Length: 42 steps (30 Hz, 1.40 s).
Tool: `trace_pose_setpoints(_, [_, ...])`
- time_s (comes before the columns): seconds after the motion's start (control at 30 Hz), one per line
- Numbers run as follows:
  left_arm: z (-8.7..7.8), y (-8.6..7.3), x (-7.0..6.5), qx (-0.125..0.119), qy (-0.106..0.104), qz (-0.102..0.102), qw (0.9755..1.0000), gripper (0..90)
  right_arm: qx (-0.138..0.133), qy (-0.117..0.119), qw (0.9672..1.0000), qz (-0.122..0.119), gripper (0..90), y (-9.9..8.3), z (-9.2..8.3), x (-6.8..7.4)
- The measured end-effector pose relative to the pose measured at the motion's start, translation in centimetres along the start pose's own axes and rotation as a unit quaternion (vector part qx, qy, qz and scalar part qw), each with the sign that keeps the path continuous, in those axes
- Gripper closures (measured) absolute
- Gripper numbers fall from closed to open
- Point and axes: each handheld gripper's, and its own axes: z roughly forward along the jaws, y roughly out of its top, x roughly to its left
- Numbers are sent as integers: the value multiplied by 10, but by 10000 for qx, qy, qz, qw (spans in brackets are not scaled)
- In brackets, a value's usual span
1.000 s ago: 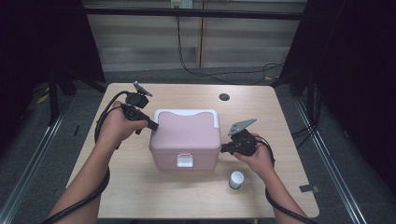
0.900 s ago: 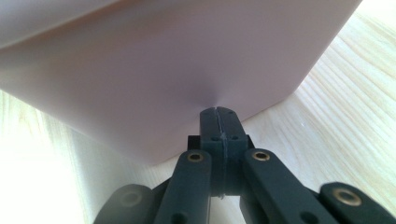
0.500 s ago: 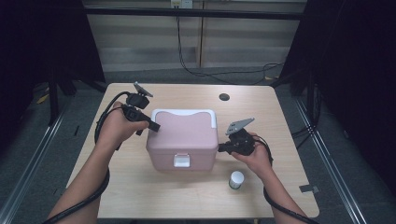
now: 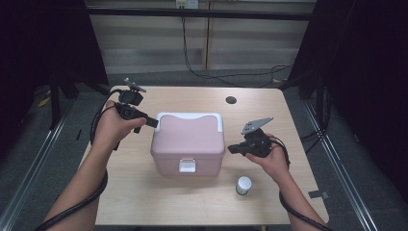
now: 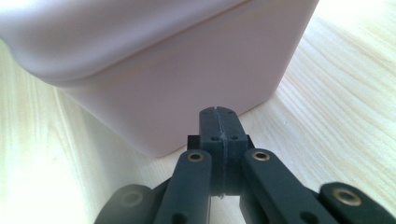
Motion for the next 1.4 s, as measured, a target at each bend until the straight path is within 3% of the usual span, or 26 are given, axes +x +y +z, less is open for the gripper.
trace_pose_setpoints(0.17, [6, 3, 0, -255, 85, -57, 9996, 530, -61, 30, 10000, 45, 900, 4, -11, 1])
trace_pose_setpoints(0.3, [9, 3, 0, -321, 114, -104, 9994, 458, -82, 49, 9999, 80, 900, 8, -20, 2])
trace_pose_setpoints(0.63, [14, 3, 1, -321, 160, -140, 9993, 402, -215, 77, 9996, 141, 900, 24, -42, 8])
trace_pose_setpoints(0.83, [15, 1, 1, -211, 183, -110, 9995, 404, -231, 120, 9995, 173, 900, 37, -51, 10])
trace_pose_setpoints(1.0, [16, 1, 3, -254, 219, -135, 9993, 402, -233, 163, 9994, 190, 900, 48, -57, 12])
trace_pose_setpoints(1.4, [22, 0, 2, -231, 240, -94, 9994, 398, -26, 368, 9992, 160, 900, 76, -50, 25])
